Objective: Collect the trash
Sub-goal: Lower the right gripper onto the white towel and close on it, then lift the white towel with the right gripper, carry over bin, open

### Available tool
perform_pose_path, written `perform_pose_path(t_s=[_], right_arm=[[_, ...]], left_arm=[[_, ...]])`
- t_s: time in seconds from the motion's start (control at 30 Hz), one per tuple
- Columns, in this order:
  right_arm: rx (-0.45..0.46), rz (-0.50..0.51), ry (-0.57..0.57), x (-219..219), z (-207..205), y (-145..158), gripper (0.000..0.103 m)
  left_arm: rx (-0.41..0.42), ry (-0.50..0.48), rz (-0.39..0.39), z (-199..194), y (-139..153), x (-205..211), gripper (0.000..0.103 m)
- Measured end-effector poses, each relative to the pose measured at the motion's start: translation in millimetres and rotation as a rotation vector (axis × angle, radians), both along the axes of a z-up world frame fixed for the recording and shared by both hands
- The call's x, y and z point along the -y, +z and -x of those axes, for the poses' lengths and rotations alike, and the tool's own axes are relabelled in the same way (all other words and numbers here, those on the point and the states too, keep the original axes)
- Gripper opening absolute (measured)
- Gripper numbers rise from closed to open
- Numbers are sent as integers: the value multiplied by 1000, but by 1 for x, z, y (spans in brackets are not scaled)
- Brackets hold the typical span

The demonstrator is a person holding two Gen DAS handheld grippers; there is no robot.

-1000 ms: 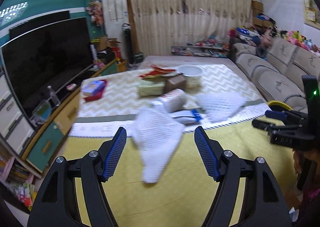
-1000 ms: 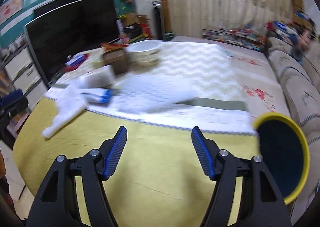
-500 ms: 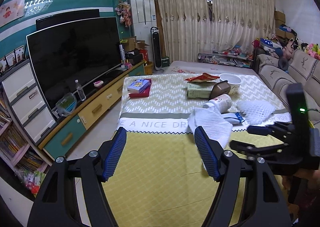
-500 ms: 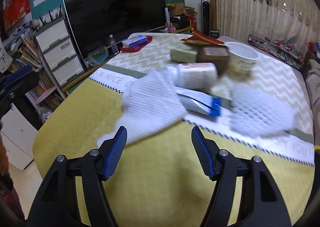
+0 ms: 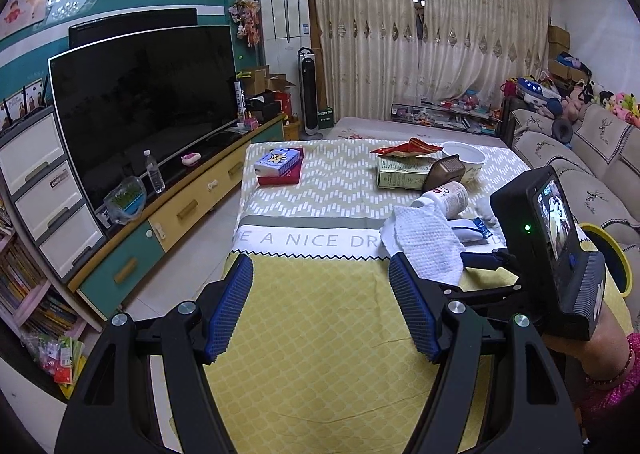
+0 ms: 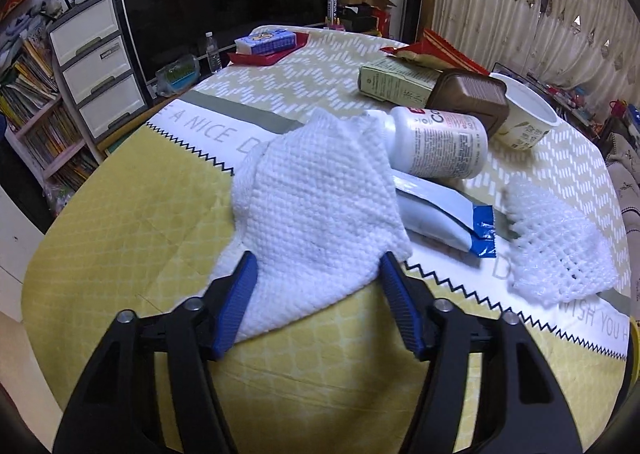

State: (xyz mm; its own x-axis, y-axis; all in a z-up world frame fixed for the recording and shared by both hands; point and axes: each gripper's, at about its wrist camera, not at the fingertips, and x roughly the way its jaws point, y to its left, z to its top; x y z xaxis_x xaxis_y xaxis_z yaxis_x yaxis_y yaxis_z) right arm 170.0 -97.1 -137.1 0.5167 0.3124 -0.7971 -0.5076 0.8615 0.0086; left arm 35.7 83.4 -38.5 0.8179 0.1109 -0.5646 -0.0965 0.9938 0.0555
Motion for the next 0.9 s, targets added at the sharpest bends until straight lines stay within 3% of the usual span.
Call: perform_pose_path(t_s=[0.1,0.23,0.53,0.9], right_arm=[[1,-10,11,-2,1,0,42],[1,-34,28,-4,6,2,11],[46,-106,39,10,22,29,9],[153,-214,6,57,42,91,9]], left_arm=[[-1,2,3,0,-2,-1,70],[-8,4,6,-1,-4,0,70],[-10,-2,4,-1,-5,3,71],[-21,-33,-2,-4,-7,16,71]])
